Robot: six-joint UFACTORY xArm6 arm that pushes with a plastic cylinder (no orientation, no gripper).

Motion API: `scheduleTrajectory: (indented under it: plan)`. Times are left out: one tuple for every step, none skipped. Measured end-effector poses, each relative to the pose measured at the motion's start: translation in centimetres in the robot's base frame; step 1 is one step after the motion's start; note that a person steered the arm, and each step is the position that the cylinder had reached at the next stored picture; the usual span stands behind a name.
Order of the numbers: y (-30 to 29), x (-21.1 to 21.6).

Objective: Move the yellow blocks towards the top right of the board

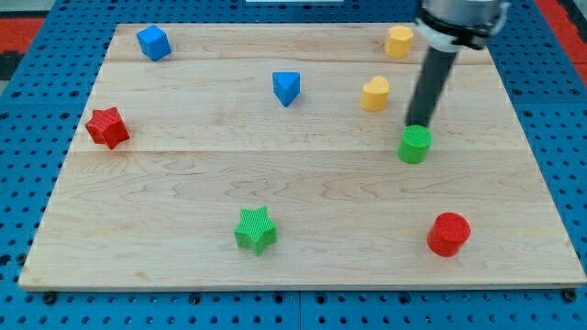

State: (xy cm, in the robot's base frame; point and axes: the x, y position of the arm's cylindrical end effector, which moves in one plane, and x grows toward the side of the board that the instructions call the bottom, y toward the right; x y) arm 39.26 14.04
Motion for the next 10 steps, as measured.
scheduleTrajectory:
  plan:
    - [-3.0,-4.4]
    - [-6.9,-5.5]
    - [-11.7,-7.6]
    - [-9.1,-9.0]
    - [-7.5,-8.5]
    - [-7.5,-6.0]
    - [-2.2,-7.0]
    - [0.8,-11.4]
    - [-0.9,-9.0]
    - [-2.3,-8.2]
